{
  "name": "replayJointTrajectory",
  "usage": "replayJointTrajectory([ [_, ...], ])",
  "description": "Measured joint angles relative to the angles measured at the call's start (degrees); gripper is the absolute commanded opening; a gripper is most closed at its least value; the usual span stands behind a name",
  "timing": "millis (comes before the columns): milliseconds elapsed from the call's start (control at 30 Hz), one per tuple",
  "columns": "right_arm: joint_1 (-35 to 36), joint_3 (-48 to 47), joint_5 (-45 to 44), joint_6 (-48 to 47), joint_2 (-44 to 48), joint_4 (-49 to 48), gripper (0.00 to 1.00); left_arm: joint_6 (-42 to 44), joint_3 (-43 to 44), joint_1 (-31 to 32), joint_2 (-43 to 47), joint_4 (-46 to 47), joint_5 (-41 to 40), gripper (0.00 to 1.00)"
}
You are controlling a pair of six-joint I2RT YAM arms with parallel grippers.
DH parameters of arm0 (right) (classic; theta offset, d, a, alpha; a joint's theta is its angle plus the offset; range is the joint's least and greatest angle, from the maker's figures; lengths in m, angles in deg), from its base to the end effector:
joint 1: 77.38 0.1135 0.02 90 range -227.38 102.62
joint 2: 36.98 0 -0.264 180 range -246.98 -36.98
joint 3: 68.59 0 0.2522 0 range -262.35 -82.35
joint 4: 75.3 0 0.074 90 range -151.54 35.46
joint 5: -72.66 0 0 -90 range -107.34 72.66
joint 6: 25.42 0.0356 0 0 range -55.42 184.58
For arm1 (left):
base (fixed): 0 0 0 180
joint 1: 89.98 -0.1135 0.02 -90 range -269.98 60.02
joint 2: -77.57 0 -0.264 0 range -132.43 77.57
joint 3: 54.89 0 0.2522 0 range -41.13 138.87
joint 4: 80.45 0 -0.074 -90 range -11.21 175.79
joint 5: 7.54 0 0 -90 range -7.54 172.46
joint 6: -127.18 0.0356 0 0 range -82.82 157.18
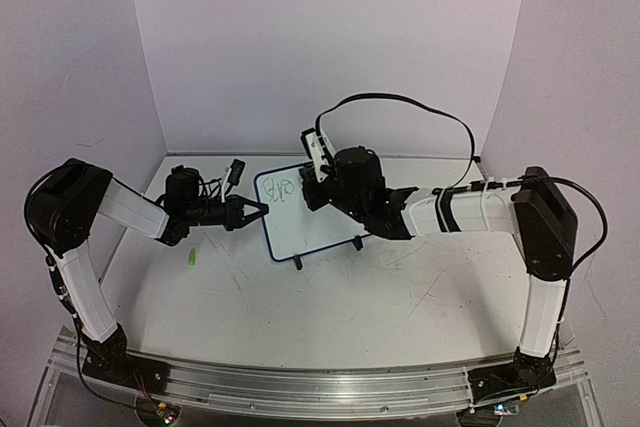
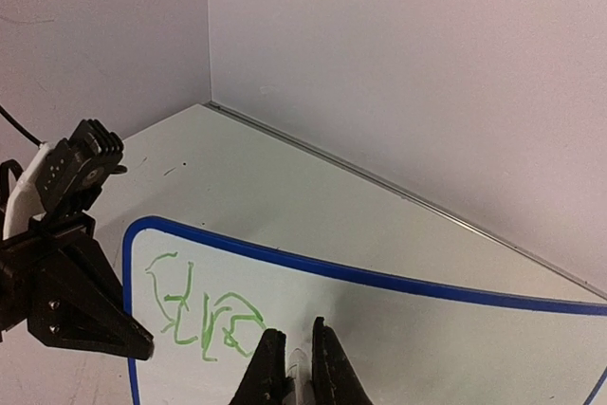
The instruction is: Write a sentence on the whiteboard
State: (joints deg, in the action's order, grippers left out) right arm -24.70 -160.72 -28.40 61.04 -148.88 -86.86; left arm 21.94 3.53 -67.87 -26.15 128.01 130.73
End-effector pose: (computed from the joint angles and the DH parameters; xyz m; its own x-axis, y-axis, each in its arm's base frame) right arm 0.2865 0.3646 0.2576 -0.0453 -0.1594 -0.9862 -0.6695 0.7376 -0.0885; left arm 0.3175 -0.1577 0.1624 -0.4988 0.0138 -0.8666 0.8097 0.3643 -0.4602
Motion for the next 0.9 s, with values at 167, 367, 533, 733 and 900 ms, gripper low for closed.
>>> replayJointTrajectory([
  [167, -0.4, -1.6, 0.2, -0.4, -1.1, -0.1, 0.00, 0.2, 0.0, 0.0, 0.0, -0.1, 0.0, 0.00],
  [367, -0.4, -2.1, 1.0, -0.7, -1.8, -0.3, 0.00, 0.2, 0.0, 0.0, 0.0, -0.1, 0.0, 0.00],
  [533, -0.4, -2.6, 1.5, -0.7, -2.2, -0.3, 0.00, 0.2, 0.0, 0.0, 0.0, -0.2, 0.0, 0.00],
  [733, -0.4, -2.6, 1.7, -0.7, -2.4, -0.3, 0.00, 0.2, 0.0, 0.0, 0.1, -0.2, -0.1, 0.00],
  [900, -0.3, -3.0, 1.7, -0.7, -2.5, -0.3, 0.00, 0.2, 0.0, 0.1, 0.1, -0.2, -0.1, 0.00],
])
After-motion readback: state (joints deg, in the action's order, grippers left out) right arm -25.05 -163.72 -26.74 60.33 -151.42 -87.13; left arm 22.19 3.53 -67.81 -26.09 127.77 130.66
